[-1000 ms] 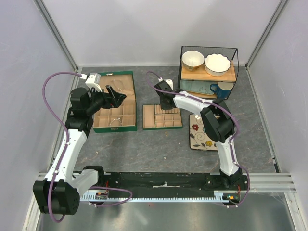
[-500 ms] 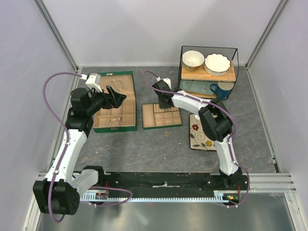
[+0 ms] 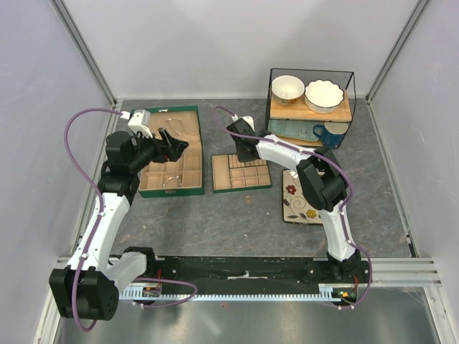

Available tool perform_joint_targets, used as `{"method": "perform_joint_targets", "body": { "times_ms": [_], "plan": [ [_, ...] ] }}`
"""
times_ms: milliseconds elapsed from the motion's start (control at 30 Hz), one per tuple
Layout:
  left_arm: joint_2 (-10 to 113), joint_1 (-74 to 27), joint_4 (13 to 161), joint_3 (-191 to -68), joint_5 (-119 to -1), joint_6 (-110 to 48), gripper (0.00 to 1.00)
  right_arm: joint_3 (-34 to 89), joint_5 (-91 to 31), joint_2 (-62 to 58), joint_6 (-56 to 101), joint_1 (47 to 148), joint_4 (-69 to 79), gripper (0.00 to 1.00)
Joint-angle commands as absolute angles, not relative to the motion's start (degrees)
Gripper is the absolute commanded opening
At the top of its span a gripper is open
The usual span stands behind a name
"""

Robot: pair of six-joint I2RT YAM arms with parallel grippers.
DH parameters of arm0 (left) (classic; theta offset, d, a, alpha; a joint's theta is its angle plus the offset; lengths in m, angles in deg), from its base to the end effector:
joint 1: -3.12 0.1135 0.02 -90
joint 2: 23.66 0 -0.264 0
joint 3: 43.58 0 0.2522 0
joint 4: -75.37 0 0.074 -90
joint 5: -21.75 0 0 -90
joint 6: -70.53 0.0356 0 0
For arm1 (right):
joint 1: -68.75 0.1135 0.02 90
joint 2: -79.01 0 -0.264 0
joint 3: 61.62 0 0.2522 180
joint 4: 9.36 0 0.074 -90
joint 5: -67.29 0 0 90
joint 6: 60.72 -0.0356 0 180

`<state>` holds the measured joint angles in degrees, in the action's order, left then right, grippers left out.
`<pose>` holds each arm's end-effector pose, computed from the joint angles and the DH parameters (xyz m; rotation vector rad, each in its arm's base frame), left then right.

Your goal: Organize the mixed jewelry

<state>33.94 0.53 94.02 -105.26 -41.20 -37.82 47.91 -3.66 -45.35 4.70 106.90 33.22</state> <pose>0.2314 -0.0267 0.3278 0.0858 1.8488 -0.6861 0.3774 0.2817 0.1762 -0.1728 2.4863 0.0221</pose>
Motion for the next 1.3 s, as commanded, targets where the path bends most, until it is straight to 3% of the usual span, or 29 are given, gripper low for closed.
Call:
{"method": "perform_joint_targets", "body": {
  "times_ms": [0,267,600,1267],
  "plan": [
    [32.85,0.92,91.15,-105.06,-40.74,-37.05,0.87,47.42,-5.13,-41.67,5.37,107.51,33.23,0.29],
    [32.42,0.84,91.33,-104.98,-40.82,-36.96,0.87,47.15,-4.87,-39.56,5.99,107.51,33.23,0.32],
    [32.42,0.84,91.33,-105.06,-40.74,-36.78,0.87,47.77,-3.11,-41.05,6.69,107.42,33.40,0.25],
    [32.68,0.84,91.33,-104.98,-40.74,-36.70,0.87,49.00,-3.29,-43.77,7.13,107.07,33.67,0.24]
  ]
}}
